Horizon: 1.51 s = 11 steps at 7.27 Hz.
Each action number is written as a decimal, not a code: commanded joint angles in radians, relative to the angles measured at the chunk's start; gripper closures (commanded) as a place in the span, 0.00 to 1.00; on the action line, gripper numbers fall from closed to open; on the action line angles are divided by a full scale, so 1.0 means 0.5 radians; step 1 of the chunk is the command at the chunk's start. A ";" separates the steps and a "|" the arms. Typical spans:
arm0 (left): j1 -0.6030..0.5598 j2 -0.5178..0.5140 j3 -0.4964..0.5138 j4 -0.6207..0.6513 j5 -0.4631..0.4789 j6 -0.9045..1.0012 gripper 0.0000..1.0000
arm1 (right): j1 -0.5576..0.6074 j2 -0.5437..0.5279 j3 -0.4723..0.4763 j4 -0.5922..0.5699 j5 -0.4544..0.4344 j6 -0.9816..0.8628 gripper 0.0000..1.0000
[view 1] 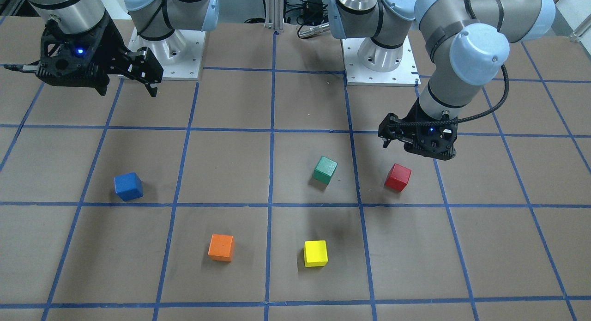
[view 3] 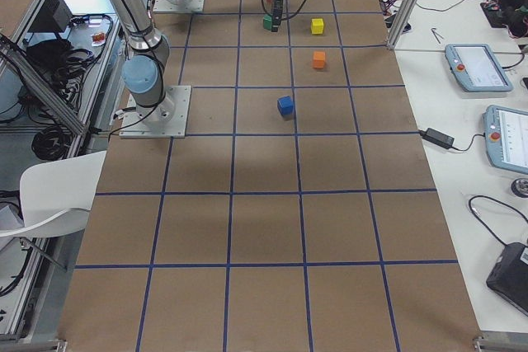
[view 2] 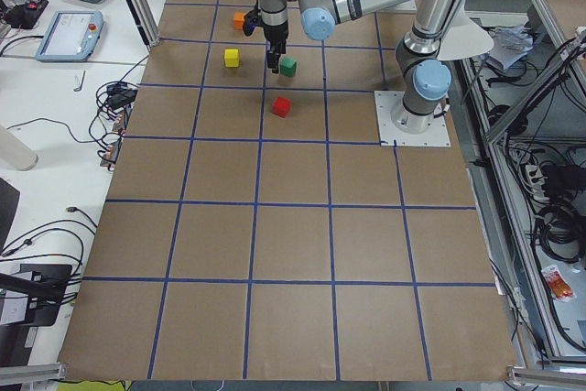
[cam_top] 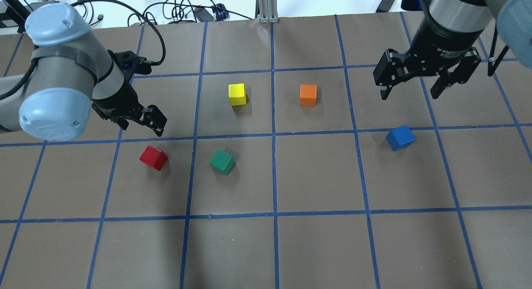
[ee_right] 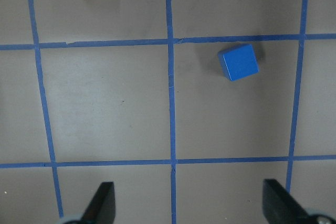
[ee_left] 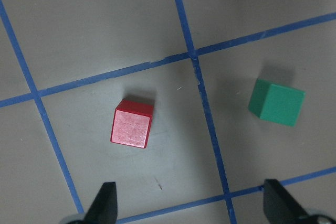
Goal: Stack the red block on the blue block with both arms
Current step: 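Move the left gripper down toward the red cube, then close the left gripper on the red cube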
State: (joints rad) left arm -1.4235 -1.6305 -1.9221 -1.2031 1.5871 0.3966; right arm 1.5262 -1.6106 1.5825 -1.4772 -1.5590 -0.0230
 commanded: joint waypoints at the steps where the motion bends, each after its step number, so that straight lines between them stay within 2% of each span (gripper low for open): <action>1: 0.089 -0.046 -0.290 0.347 0.035 0.191 0.00 | 0.000 0.003 0.001 0.000 -0.002 0.000 0.00; 2: 0.074 -0.077 -0.386 0.411 0.105 0.189 0.00 | 0.000 0.003 0.001 0.000 -0.002 0.000 0.00; 3: 0.073 -0.101 -0.459 0.597 0.102 0.201 0.00 | 0.000 0.003 -0.002 0.000 0.004 0.000 0.00; 6: 0.077 -0.251 -0.482 0.877 0.102 0.216 0.00 | -0.003 0.003 0.001 0.000 -0.002 0.000 0.00; 8: 0.073 -0.362 -0.491 0.970 0.096 0.213 0.00 | -0.003 0.003 0.001 0.000 -0.005 0.000 0.00; 9: 0.077 -0.384 -0.479 0.970 0.108 0.213 0.33 | -0.003 0.003 0.004 0.000 -0.011 0.000 0.00; 10: 0.083 -0.384 -0.466 0.967 0.106 0.219 0.73 | -0.003 0.003 0.007 0.000 -0.008 0.000 0.00; 11: 0.083 -0.381 -0.460 0.970 0.093 0.204 0.92 | -0.003 0.003 0.004 0.000 -0.005 0.000 0.00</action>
State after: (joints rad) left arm -1.3832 -1.8193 -2.1570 -0.7199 1.6382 0.5033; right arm 1.5248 -1.6092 1.5850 -1.4773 -1.5629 -0.0230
